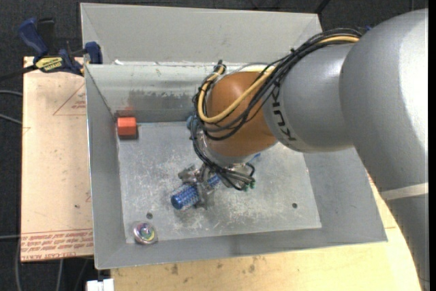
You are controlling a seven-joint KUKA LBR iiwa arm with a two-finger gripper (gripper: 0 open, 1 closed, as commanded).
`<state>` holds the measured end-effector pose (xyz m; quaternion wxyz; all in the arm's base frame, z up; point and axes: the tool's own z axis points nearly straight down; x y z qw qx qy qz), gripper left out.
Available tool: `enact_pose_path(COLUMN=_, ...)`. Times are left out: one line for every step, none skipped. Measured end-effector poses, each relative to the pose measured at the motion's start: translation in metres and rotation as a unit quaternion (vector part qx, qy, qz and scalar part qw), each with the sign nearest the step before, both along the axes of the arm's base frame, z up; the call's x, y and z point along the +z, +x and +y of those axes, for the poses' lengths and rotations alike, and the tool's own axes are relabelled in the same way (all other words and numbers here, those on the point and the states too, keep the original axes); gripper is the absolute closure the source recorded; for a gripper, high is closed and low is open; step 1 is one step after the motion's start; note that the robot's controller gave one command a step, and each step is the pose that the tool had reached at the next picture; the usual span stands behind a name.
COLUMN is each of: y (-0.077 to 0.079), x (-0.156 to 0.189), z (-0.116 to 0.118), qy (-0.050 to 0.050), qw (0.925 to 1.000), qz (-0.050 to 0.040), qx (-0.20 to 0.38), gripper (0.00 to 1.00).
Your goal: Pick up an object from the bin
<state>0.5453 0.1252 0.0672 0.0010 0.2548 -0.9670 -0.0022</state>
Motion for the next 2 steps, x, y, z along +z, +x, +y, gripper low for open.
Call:
enact_pose_path(y=0.001, x=0.028, z=0.000, qy=-0.001, qw=1.0000, qz=-0.0029, qx=-0.001, gripper=1.00)
enact_pose_path(y=0.001, x=0.042, z=0.001, qy=-0.001, qw=1.0000, qz=-0.0023, qx=-0.002, gripper=1.00)
